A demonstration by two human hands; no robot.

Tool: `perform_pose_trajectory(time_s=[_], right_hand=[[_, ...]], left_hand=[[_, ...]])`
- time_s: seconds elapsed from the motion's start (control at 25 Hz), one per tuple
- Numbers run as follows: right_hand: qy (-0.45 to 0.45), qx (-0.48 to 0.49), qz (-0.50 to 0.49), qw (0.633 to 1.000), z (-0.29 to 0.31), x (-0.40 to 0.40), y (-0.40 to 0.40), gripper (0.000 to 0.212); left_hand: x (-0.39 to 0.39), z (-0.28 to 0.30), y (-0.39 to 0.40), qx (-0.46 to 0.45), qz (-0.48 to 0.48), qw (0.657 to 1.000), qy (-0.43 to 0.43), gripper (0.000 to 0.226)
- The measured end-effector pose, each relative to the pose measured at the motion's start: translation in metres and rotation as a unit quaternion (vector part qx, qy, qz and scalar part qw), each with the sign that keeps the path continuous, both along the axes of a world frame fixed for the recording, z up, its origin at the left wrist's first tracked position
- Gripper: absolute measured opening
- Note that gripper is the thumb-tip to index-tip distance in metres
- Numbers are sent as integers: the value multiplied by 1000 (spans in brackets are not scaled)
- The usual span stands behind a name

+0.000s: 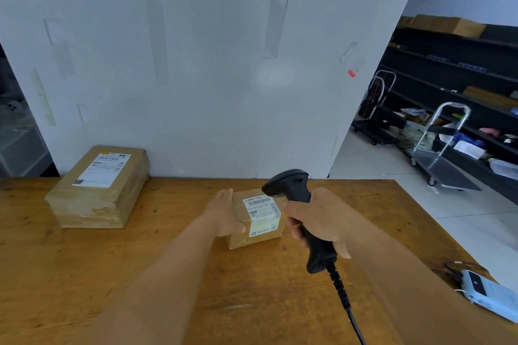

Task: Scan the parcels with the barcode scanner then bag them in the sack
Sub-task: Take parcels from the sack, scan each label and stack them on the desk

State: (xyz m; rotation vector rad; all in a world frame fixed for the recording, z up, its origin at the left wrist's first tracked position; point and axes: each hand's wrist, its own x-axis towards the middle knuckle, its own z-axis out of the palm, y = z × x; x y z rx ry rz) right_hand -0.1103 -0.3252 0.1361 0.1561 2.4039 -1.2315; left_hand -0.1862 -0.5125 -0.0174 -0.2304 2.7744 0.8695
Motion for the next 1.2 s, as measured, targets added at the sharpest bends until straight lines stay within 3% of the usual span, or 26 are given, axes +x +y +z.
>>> perform_pose_trajectory(time_s=[0.2, 0.32, 0.64, 0.88, 1.2], right_hand=[[21, -48, -14, 999, -12, -3, 0, 21], [28, -67, 0, 997, -21, 1, -4, 22], [33, -149, 165, 974, -39, 58, -21, 17], [-32, -218, 335, 916, -71, 175, -3, 15], [-121, -202, 514, 825, -113, 329, -2, 17]], left_hand=[[18, -2, 4, -43, 47, 998, -3, 116], [47, 0, -2, 24, 135, 990, 20, 115], [197, 2, 15, 110, 383, 904, 154, 108], [362, -7, 91, 100, 600, 773, 182, 106], [552, -30, 169, 95, 779, 594, 175, 83]])
